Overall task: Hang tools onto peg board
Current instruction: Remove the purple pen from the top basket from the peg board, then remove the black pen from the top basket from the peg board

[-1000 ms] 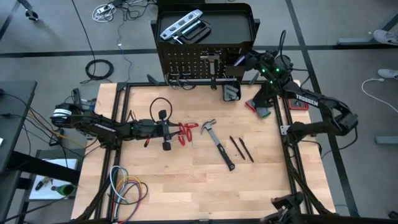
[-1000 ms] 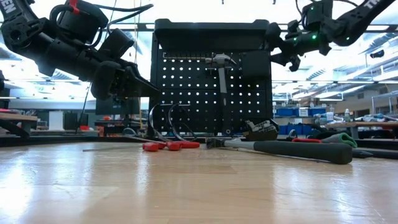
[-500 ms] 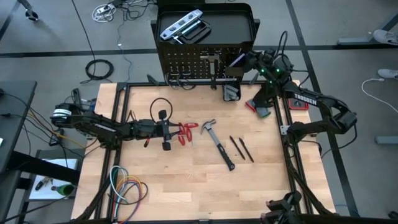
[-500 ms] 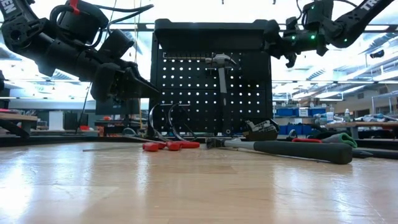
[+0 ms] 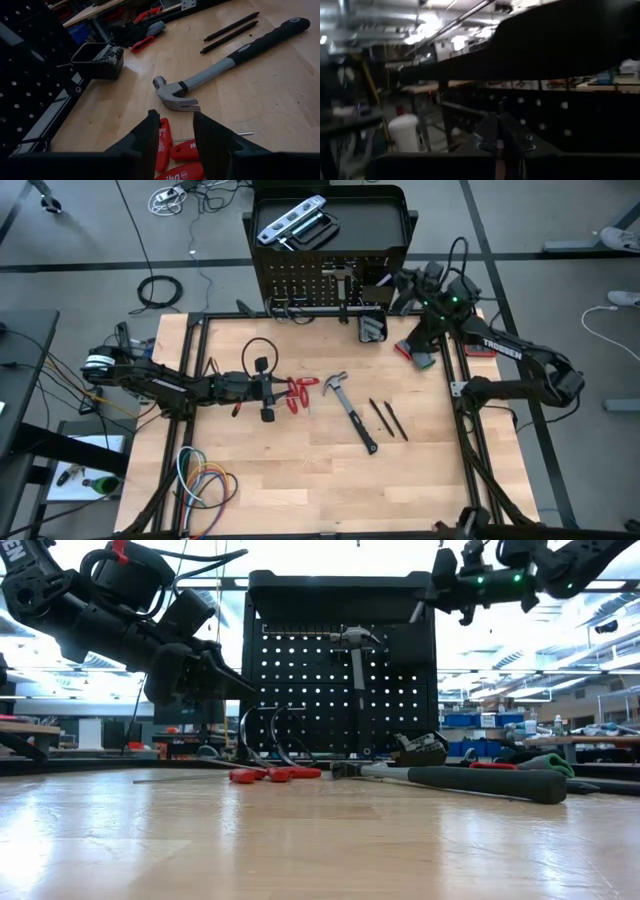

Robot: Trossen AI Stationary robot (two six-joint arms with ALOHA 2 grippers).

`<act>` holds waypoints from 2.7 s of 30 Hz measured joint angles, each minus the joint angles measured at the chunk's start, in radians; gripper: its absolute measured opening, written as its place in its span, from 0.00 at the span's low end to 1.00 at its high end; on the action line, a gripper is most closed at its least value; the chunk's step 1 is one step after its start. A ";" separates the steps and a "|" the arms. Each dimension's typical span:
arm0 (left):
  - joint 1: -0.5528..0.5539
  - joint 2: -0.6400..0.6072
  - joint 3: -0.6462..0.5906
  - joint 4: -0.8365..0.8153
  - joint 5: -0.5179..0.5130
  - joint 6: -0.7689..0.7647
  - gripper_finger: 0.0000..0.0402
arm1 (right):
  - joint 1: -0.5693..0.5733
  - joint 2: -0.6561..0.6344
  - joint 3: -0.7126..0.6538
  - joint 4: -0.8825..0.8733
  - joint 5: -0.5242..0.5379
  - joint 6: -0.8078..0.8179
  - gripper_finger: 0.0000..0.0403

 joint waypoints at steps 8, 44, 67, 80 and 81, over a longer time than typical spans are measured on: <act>0.000 0.000 0.000 0.000 -0.001 0.000 0.30 | 0.133 -0.101 0.000 -0.062 0.019 -0.191 0.04; 0.000 0.000 0.000 0.011 -0.004 -0.003 0.30 | 0.687 -0.018 0.000 -1.167 -0.059 0.501 0.08; 0.000 0.000 0.000 0.008 -0.004 -0.001 0.30 | 0.646 0.038 0.000 -1.126 0.186 0.381 0.51; 0.000 0.000 0.000 0.008 -0.004 0.001 0.30 | 0.602 -0.225 -0.037 -0.473 0.863 -0.390 0.52; 0.000 0.000 0.000 0.008 -0.004 0.003 0.30 | 0.584 -0.226 -0.052 -0.403 0.865 -0.429 0.52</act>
